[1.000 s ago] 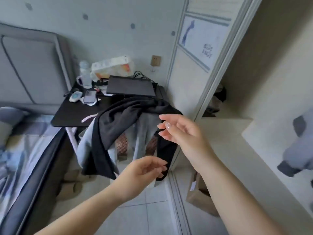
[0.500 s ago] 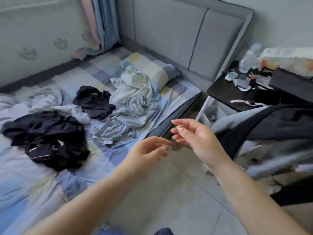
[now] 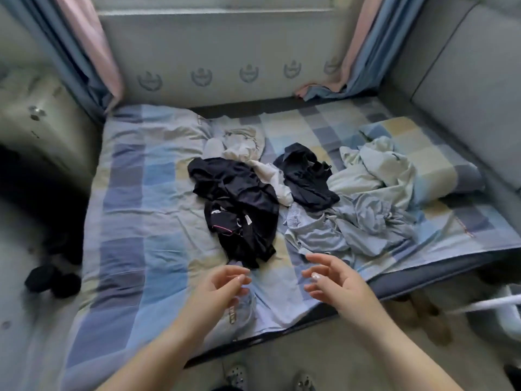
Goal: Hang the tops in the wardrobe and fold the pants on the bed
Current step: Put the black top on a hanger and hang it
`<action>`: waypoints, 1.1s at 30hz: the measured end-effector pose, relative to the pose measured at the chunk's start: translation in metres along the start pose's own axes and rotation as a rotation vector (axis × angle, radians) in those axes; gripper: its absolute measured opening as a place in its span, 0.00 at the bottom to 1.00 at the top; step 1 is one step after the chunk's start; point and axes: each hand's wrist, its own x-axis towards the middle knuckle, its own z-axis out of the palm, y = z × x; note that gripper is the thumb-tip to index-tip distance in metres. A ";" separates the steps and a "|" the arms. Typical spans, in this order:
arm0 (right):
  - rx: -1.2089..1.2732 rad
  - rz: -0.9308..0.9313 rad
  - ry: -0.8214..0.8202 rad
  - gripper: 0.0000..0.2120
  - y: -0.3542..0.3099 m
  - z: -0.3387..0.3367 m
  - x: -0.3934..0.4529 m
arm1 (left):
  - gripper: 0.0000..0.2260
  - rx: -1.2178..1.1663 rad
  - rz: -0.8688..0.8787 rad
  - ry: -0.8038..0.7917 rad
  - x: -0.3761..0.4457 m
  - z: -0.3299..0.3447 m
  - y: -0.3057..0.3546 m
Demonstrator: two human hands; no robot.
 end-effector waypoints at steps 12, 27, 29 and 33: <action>-0.142 0.237 -0.129 0.11 0.053 0.055 0.232 | 0.06 -0.213 -0.311 0.377 0.122 -0.085 -0.055; -1.073 -0.063 -0.449 0.25 0.190 0.091 0.538 | 0.06 -0.293 -0.362 0.500 0.373 -0.075 -0.146; -1.226 -0.158 -0.467 0.26 0.204 0.097 0.554 | 0.06 -0.226 -0.335 0.463 0.392 -0.076 -0.155; -1.416 -0.317 -0.346 0.24 0.223 0.103 0.586 | 0.06 -0.141 -0.311 0.422 0.424 -0.075 -0.167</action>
